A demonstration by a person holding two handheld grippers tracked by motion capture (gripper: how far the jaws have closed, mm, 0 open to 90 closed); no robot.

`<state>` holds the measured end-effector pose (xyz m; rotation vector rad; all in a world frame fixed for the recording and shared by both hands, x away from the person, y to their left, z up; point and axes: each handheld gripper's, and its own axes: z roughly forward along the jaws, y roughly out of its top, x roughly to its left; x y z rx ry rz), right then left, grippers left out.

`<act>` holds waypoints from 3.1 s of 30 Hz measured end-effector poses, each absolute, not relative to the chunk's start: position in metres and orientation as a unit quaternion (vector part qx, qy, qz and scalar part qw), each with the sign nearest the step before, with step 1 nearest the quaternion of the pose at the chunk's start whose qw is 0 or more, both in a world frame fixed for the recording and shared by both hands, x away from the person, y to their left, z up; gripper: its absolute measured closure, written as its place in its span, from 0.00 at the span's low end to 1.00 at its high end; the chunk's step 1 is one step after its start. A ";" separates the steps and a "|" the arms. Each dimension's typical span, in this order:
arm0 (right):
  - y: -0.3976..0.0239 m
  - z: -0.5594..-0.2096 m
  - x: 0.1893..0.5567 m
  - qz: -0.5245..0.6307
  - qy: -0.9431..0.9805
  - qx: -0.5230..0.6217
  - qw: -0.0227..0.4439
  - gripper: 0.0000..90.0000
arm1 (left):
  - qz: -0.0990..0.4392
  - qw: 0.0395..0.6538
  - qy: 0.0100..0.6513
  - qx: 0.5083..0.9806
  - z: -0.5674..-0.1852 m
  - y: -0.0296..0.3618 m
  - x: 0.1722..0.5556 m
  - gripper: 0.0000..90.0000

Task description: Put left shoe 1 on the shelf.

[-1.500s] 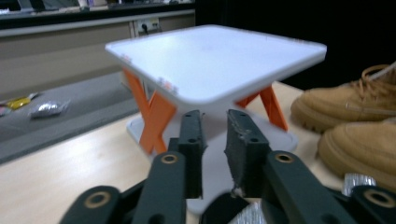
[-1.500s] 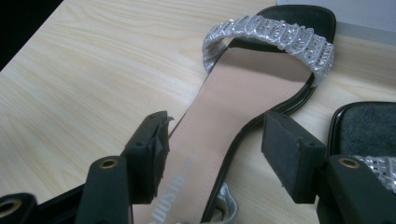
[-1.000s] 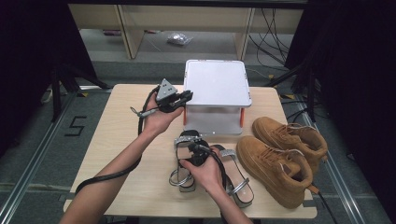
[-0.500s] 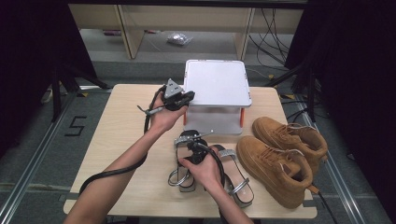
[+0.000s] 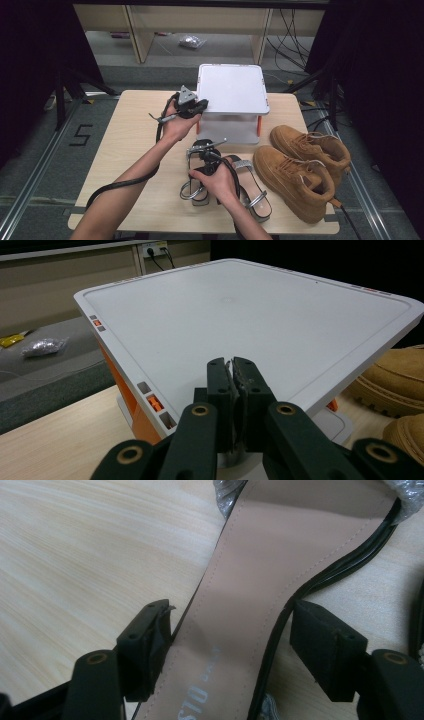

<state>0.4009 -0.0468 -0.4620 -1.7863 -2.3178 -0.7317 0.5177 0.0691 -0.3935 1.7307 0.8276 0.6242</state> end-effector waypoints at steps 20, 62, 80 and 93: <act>-0.043 -0.483 0.414 -0.239 -0.791 -0.562 0.031 0.33 | 0.260 0.531 0.354 0.724 -0.394 0.067 0.517 1.00; -0.085 -0.457 0.416 -0.258 -0.712 -0.640 0.126 0.50 | 0.259 0.525 0.351 0.731 -0.392 0.070 0.518 1.00; -0.096 -0.457 0.491 -0.322 -0.682 -0.656 0.027 0.50 | 0.256 0.525 0.350 0.732 -0.392 0.070 0.518 1.00; -0.079 -0.472 0.503 -0.313 -0.672 -0.671 0.018 0.52 | 0.255 0.527 0.349 0.732 -0.391 0.071 0.518 1.00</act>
